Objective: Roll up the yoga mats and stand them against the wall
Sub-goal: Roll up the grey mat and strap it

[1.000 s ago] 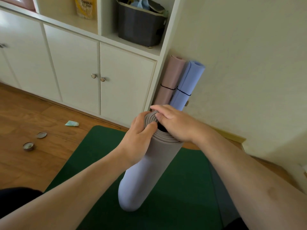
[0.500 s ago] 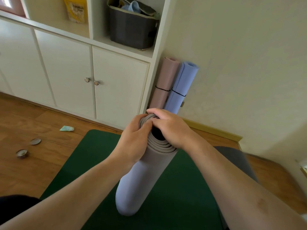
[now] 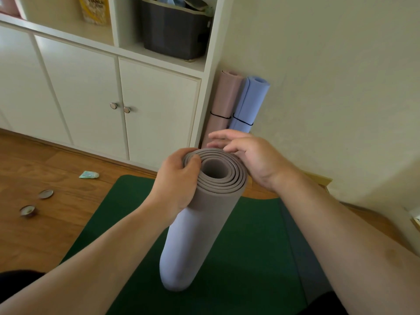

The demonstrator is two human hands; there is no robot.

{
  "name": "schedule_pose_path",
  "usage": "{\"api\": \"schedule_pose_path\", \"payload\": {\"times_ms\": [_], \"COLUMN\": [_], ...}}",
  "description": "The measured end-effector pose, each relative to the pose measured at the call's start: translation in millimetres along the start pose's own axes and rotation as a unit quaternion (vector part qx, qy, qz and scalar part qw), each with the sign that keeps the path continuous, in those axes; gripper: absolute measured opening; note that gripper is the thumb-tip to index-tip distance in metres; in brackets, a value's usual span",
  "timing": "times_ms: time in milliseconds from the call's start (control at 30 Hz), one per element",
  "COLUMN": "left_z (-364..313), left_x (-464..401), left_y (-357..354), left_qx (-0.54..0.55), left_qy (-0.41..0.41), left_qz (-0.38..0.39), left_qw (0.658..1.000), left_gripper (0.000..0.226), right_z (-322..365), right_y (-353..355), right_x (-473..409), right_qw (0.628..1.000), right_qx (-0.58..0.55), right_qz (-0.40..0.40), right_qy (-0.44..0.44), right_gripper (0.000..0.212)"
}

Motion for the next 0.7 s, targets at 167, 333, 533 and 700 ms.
{"api": "schedule_pose_path", "payload": {"times_ms": [167, 333, 533, 700], "left_z": [-1, -1, -2, -4], "left_x": [-2, 1, 7, 20], "left_y": [0, -11, -29, -57], "left_qx": [-0.016, 0.011, 0.109, -0.072], "left_qy": [-0.002, 0.010, 0.050, -0.028], "left_qz": [-0.004, 0.018, 0.162, 0.396], "left_qw": [1.000, 1.000, 0.979, 0.915], "left_gripper": [0.024, 0.024, 0.026, 0.092], "right_z": [25, 32, 14, -13], "right_y": [-2, -34, -16, 55], "right_x": [28, 48, 51, 92], "right_qw": [0.979, 0.895, 0.902, 0.954], "right_qx": [0.197, 0.437, 0.431, 0.294], "right_qz": [0.040, 0.068, -0.024, -0.061], "right_qy": [-0.017, -0.050, -0.022, -0.004], "right_gripper": [0.066, 0.135, 0.103, 0.122]}}
Point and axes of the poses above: each hand's wrist, its own x-axis away from the middle knuckle, its own y-axis out of the back of the hand, z = x × y, the point moved 4 cm from there along -x, towards the middle knuckle, and after that the axes turned 1 degree about z, right-handed, at the moved point
